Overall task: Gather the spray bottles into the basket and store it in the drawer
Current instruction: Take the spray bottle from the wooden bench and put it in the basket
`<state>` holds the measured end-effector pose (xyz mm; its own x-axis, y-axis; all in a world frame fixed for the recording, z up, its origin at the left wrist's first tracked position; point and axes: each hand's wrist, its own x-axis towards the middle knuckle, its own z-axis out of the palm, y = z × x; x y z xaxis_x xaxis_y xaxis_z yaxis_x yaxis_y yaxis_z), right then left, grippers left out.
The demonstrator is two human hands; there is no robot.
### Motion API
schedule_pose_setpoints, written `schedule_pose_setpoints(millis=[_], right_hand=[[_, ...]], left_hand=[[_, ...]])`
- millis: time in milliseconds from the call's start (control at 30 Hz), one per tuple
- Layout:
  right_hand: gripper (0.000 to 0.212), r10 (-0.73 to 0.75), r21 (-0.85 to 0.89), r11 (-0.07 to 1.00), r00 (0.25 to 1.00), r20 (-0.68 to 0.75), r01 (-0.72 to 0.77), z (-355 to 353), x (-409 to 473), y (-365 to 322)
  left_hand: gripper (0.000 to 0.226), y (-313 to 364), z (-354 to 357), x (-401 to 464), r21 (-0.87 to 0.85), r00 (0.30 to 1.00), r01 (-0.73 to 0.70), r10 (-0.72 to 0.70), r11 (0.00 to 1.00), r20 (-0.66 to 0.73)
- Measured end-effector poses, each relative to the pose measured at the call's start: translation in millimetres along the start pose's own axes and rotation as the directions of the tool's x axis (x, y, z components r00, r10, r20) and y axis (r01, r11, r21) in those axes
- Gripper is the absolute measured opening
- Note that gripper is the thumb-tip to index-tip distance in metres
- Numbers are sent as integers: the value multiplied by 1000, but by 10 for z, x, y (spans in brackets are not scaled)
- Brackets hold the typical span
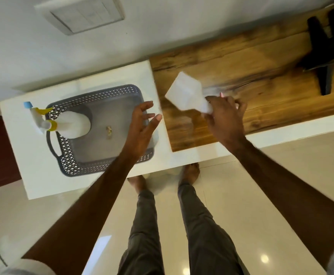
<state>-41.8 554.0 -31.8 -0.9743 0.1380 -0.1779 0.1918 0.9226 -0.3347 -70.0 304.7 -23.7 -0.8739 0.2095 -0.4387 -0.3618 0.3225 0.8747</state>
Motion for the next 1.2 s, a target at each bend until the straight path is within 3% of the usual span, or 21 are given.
schedule_pose_setpoints(millis=[100,200,333,433,500,533,600,667,733,833,867,933,967,1000,1067,1100,1200], right_hand=[[41,-200,-40,978,972,123,206,-113,-264,-397],[43,-330,-43,938,923,200,345,-152,-346,-809],[39,-388,-69,913,909,151,401,-123,-368,-1237],[28,-287,30,957,956,-62,289,-39,-568,-1536],[23,-120,372,919,991,-59,133,80,-775,-1773],[32,34,574,817,998,43,-53,136,-852,-1902],[66,220,762,478,899,378,-437,176,-884,-2163],[85,108,783,233,816,568,-577,261,-788,-2358],[79,-11,774,187,787,617,-605,294,-669,-2479],[40,-64,751,269,767,638,-603,315,-576,-2592],[34,-78,752,307,772,631,-584,339,-553,-2601],[32,-71,751,430,811,581,-501,361,-471,-2605],[32,-49,748,501,849,526,-435,382,-413,-2616],[34,-26,741,570,893,448,-355,416,-346,-2632],[35,-10,709,678,961,276,-196,518,-193,-2697],[36,-26,694,707,976,215,-134,583,-110,-2742],[38,-69,649,759,986,152,-47,884,130,-2869]], left_hand=[[55,37,-197,-160,-212,997,79,-82,974,-3],[52,-57,-451,-357,-284,991,134,-131,949,32],[54,-257,-748,-584,-511,955,238,-294,826,-31],[63,-346,-895,-710,-779,902,253,-432,573,-24],[65,-396,-1002,-768,-889,862,259,-505,378,37],[64,-426,-1060,-794,-916,848,275,-523,293,87],[60,-484,-1170,-835,-927,841,330,-501,176,204],[58,-576,-1268,-892,-911,841,391,-453,131,296],[62,-632,-1337,-930,-893,835,419,-455,163,309],[56,-664,-1491,-941,-880,818,432,-498,199,289],[47,-675,-1553,-943,-843,818,439,-526,310,233],[32,-718,-1706,-977,-563,870,385,-492,731,-44],[27,-765,-1799,-1003,-349,906,294,-376,890,-196],[24,-816,-1907,-1027,-154,918,202,-241,967,-315],[30,-915,-2133,-1050,148,883,115,-33,982,-467],[37,-964,-2245,-1032,263,854,140,18,955,-520],[63,-1129,-2558,-910,376,846,288,-50,881,-530]])
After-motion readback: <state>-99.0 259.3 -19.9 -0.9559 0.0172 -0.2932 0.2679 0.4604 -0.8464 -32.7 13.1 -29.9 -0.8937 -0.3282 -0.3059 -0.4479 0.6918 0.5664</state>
